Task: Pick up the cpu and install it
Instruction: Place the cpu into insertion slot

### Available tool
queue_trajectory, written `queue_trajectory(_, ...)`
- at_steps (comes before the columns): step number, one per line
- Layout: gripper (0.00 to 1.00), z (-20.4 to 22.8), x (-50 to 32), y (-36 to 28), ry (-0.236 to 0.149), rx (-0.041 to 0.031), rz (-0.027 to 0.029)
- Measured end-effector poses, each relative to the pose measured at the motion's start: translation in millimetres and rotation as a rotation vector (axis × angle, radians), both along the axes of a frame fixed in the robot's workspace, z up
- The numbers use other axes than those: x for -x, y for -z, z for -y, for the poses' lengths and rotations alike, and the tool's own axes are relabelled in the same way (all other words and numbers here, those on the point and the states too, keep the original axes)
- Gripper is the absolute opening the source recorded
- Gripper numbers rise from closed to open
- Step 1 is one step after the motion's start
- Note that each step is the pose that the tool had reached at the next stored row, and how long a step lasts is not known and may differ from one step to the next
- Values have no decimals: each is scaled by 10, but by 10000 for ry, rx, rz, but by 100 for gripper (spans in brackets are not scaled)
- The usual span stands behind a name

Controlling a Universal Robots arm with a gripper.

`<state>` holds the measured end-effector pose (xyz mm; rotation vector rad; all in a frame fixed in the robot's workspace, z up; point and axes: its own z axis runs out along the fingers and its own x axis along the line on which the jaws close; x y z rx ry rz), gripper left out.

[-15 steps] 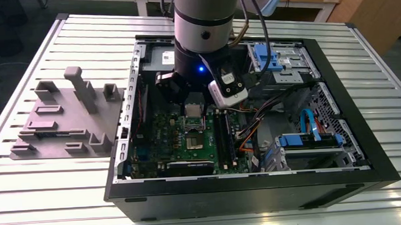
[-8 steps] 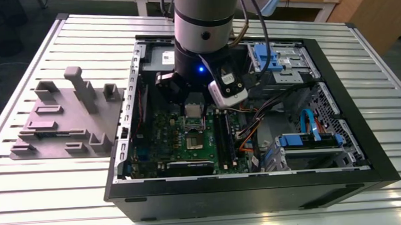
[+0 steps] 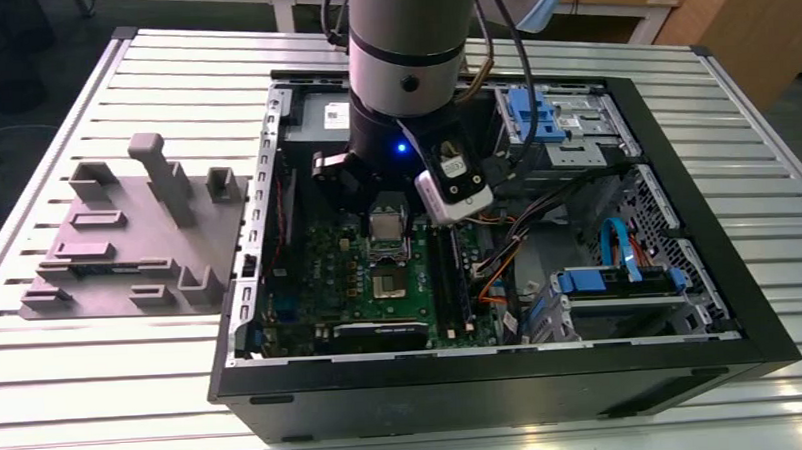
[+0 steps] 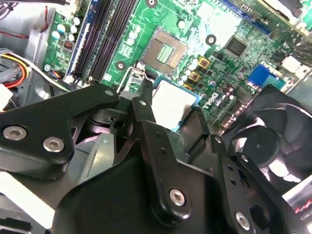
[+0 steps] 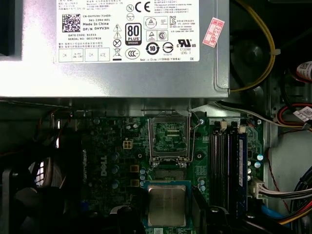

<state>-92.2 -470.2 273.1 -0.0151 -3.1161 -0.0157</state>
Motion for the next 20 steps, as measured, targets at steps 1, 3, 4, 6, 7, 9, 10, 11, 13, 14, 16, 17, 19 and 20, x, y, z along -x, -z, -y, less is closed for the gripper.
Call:
queue_trajectory(1,47,0,0,0,0,0,0)
queue_trajectory(3,47,0,0,1,0,-2,1)
queue_trajectory(4,47,0,0,2,0,-2,1)
queue_trajectory(6,47,0,0,2,0,-2,1)
queue_trajectory(7,47,0,0,2,0,-2,1)
queue_trajectory(9,47,-1,0,15,0,-7,3)
queue_trajectory(10,47,0,0,32,0,-5,2)
queue_trajectory(11,47,2,0,49,0,-2,-5)
queue_trajectory(13,47,6,-3,85,-3,-2,-13)
queue_trajectory(14,47,6,-4,103,-3,-3,-14)
queue_trajectory(16,47,6,-7,139,-3,-2,-14)
queue_trajectory(17,47,20,-11,157,-5,-3,-15)
queue_trajectory(19,47,78,-19,182,-3,-2,-14)
queue_trajectory(20,47,88,-24,202,-4,-5,-12)
